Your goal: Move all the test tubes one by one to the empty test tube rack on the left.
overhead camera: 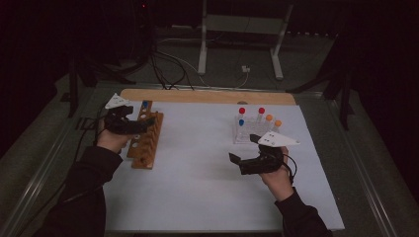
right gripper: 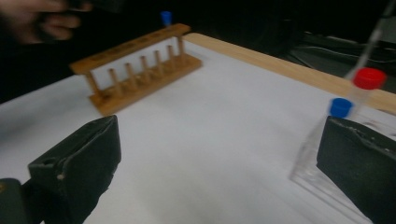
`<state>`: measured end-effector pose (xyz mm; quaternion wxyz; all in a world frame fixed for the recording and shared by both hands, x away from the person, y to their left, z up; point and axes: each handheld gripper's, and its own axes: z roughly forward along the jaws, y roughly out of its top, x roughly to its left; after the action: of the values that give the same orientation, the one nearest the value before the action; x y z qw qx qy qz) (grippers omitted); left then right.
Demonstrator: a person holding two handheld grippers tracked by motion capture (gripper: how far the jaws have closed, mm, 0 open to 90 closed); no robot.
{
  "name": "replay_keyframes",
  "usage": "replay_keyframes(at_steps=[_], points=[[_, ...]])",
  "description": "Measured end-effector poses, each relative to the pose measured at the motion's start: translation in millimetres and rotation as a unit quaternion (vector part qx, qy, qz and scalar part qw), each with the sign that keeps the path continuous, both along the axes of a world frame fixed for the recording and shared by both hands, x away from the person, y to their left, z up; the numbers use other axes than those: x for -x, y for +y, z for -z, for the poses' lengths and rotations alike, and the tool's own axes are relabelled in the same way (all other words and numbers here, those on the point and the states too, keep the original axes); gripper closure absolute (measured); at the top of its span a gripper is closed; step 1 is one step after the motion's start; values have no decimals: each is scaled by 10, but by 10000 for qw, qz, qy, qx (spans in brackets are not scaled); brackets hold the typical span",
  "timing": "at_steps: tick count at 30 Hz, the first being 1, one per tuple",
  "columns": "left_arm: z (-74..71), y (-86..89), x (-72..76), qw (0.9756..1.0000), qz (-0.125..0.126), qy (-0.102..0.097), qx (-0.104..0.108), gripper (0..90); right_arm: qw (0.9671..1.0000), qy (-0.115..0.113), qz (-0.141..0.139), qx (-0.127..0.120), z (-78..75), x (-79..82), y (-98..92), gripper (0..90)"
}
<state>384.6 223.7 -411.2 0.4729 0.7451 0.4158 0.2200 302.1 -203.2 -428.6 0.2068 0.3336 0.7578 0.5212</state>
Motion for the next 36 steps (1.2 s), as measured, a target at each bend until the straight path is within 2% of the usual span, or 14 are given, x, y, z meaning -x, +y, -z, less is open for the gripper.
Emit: replay_keyframes(at_steps=[4,9,11,14,18,22,24,25,28,31,32,33,36], points=[[21,-96,200,9994,332,-33,58,19,9998,42,163,67,13,-71,-15,0],[77,-233,442,9972,739,-30,51,19,9990,88,400,167,66,-179,-35,41],[107,-287,542,9957,921,-43,102,20,9986,133,479,195,93,-239,-42,48],[151,-345,653,9939,1092,-22,149,19,9979,149,579,245,128,-304,-48,68],[236,-431,786,9919,1264,-49,86,19,9965,217,735,339,188,-410,-43,99],[319,-501,880,9893,1454,-45,119,20,9947,254,929,373,236,-509,-37,171],[354,-542,912,9885,1509,-31,56,20,9938,273,1011,385,264,-579,-48,278],[370,-562,928,9878,1559,-20,41,20,9938,273,1011,385,264,-579,-48,278],[409,-606,963,9862,1655,6,19,20,9923,298,1116,459,299,-649,-57,368],[426,-626,991,9854,1704,2,-18,20,9904,359,1253,466,348,-737,-70,495],[428,-627,995,9852,1713,5,-19,20,9904,359,1253,466,348,-737,-70,495],[429,-628,998,9850,1723,8,-26,20,9894,342,1301,546,369,-774,-66,544],[437,-626,1000,9848,1735,23,-36,20,9889,393,1329,537,389,-822,-60,589]])
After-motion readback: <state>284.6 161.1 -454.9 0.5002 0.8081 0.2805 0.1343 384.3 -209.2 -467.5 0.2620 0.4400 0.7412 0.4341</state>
